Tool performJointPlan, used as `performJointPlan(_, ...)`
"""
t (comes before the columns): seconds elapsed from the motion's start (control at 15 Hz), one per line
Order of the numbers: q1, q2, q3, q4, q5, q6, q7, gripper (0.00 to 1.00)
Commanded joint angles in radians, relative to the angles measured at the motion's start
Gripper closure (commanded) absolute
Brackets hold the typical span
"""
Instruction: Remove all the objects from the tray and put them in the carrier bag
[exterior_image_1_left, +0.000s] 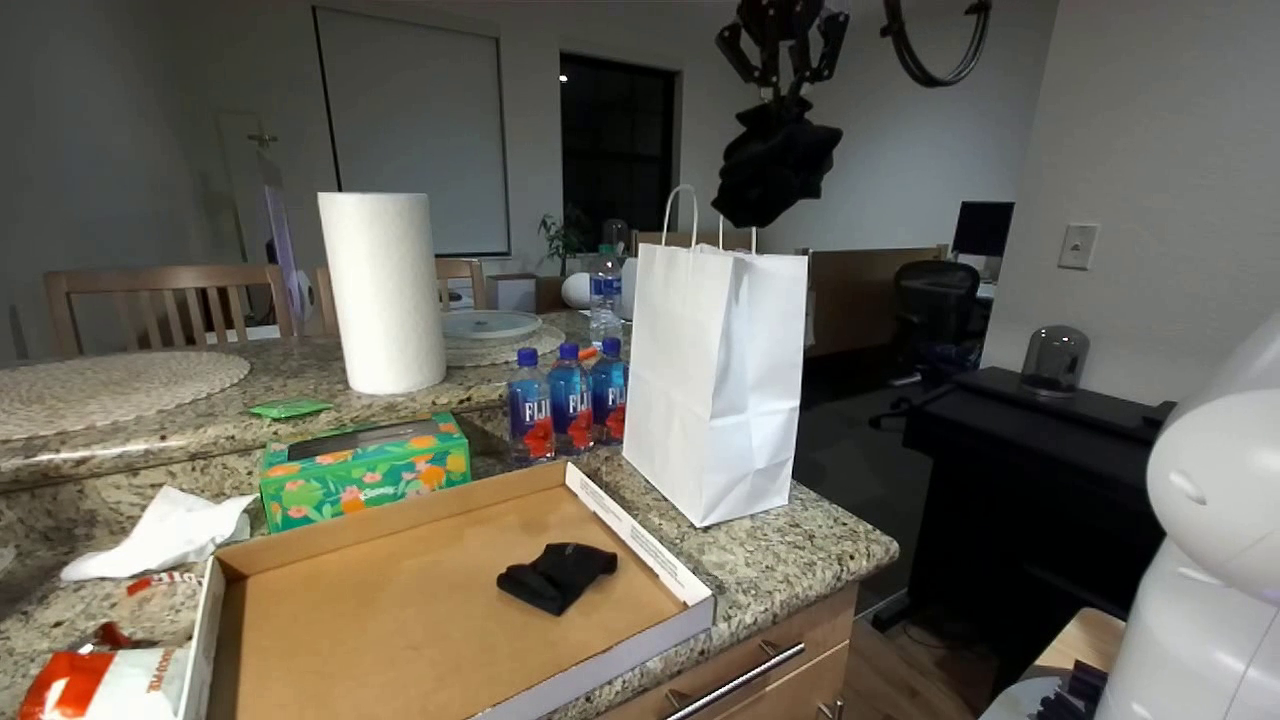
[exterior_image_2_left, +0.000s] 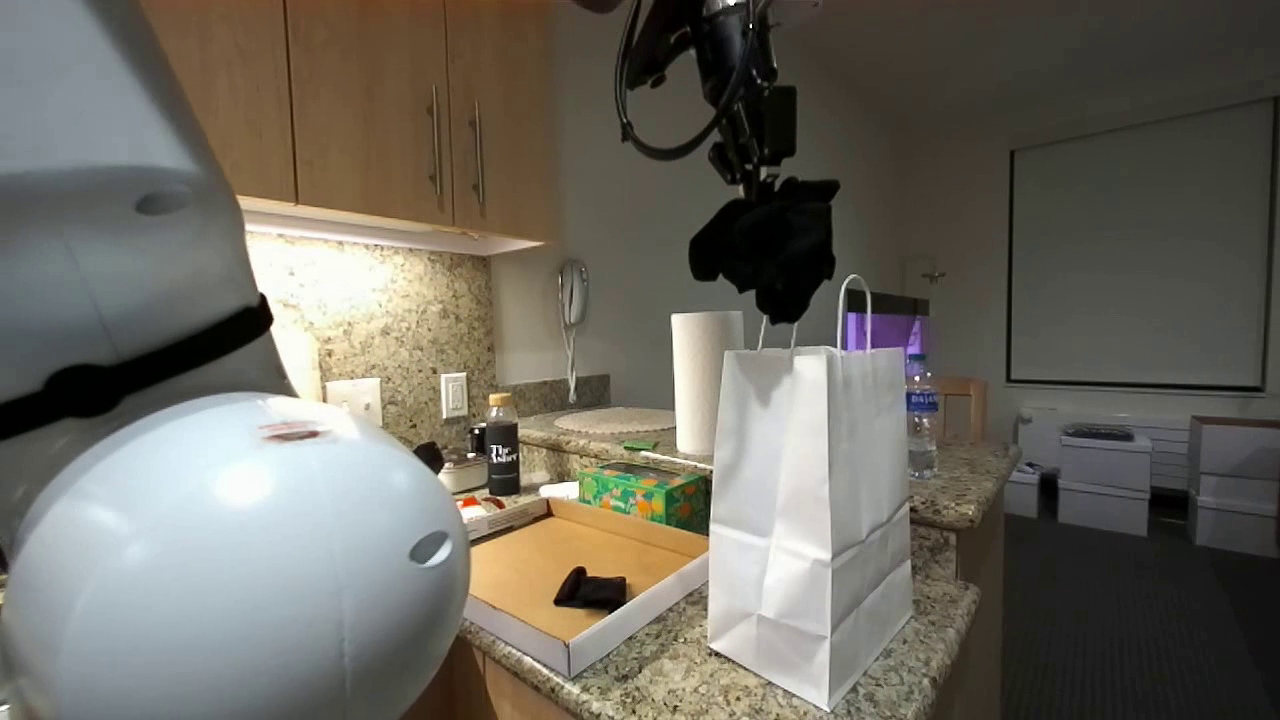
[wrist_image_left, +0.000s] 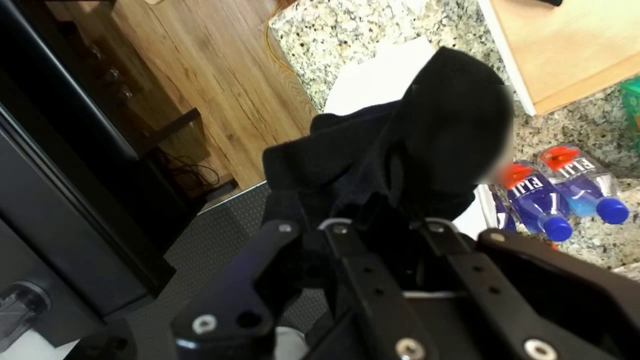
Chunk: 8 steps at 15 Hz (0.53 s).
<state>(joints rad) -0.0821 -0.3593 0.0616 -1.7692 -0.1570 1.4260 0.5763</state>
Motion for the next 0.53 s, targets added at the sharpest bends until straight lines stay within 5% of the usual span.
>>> performJointPlan(0.0, -0.003, 0.046, 0.0, 0.015, 0.023, -0.007, 0.029, 0.91)
performJointPlan(0.47, 0.011, 0.117, 0.002, 0.06, 0.033, 0.011, 0.05, 0.92)
